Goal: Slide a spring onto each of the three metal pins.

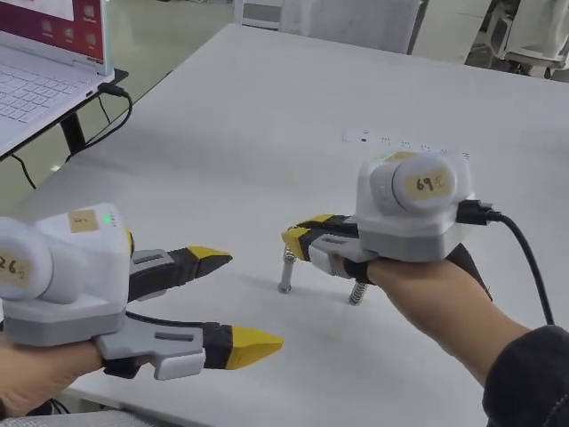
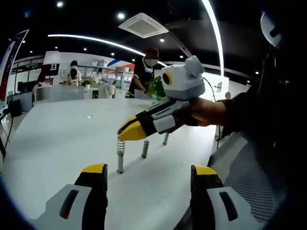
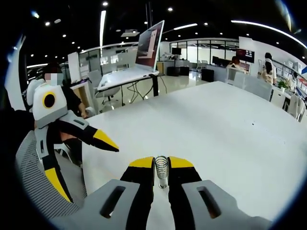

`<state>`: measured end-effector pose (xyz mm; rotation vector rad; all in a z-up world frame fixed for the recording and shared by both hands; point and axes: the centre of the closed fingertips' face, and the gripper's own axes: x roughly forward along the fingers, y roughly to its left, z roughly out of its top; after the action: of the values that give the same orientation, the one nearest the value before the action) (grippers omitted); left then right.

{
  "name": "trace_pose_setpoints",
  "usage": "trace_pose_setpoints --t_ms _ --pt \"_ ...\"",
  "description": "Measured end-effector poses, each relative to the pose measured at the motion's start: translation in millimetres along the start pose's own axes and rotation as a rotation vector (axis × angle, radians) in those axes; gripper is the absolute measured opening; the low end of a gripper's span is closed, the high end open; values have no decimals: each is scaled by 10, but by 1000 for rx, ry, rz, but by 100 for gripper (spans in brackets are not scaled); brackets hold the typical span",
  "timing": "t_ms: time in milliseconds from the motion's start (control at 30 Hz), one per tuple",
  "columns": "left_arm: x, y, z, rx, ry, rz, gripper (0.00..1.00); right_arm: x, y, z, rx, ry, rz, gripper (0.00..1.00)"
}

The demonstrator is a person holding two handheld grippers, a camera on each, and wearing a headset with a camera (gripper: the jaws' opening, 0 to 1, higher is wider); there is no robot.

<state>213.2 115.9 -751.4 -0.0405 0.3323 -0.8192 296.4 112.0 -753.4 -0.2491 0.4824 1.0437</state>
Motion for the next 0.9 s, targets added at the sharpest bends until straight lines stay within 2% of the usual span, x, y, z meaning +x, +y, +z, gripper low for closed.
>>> trace_pose_setpoints --t_ms 333,900 --pt "2 0 -9 1 3 -2 66 33 -5 -59 1 10 2 8" --pt "0 -6 -15 3 8 -1 65 162 -10 -283 -6 36 8 8"
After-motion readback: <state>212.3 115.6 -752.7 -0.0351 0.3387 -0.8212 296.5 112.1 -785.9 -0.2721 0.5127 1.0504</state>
